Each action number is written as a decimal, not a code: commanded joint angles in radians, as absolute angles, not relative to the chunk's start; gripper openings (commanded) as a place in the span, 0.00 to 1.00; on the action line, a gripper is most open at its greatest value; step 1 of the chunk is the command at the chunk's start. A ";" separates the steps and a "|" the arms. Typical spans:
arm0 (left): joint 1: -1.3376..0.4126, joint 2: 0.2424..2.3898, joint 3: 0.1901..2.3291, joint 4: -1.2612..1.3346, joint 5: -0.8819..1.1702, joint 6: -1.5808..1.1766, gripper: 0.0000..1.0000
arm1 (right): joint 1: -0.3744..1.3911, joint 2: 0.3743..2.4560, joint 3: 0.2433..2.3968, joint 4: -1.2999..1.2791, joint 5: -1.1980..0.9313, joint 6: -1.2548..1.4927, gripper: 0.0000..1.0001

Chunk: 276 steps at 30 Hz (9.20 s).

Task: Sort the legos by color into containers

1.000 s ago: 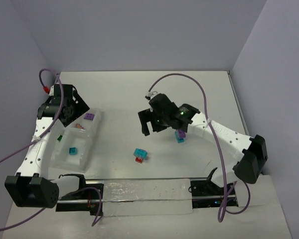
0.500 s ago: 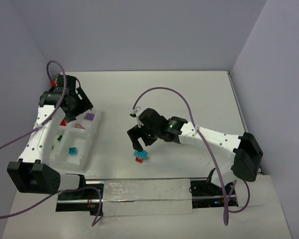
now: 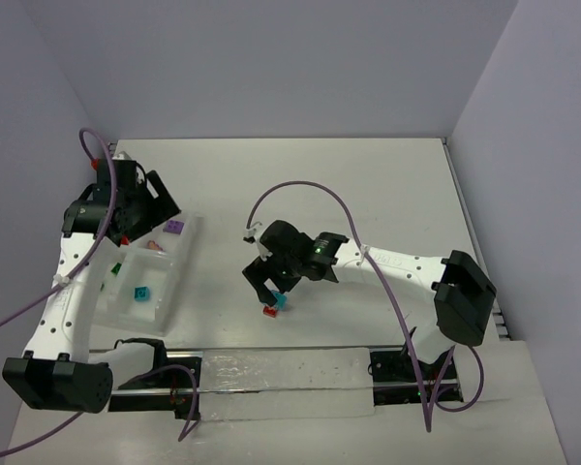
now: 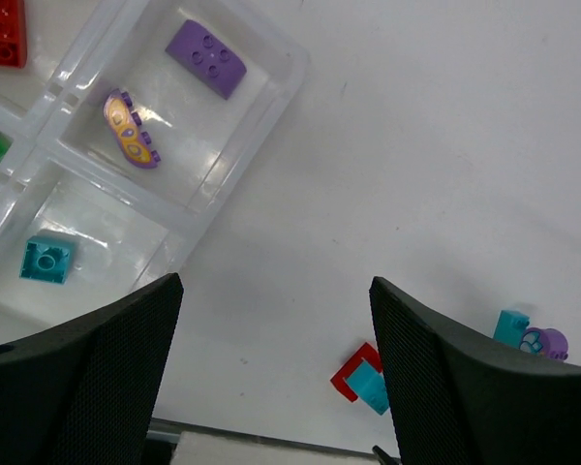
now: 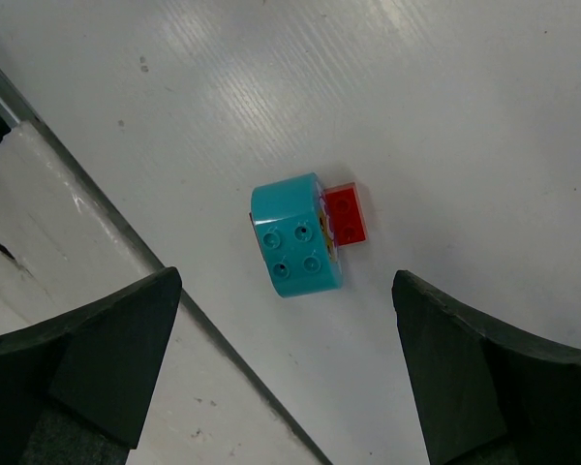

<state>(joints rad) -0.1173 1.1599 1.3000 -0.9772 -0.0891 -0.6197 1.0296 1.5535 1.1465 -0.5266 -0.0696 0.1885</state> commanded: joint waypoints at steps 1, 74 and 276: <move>-0.123 1.100 1.221 -0.971 -0.080 -0.621 0.86 | 1.043 1.566 1.165 -0.513 -0.069 0.184 0.97; -0.731 1.212 1.074 -0.942 -0.092 -1.101 0.74 | 0.393 1.299 1.125 -0.584 -0.240 0.569 0.99; 0.215 0.922 1.070 -1.153 -0.128 -0.818 0.00 | 0.703 1.180 1.100 -0.291 -0.378 0.063 0.00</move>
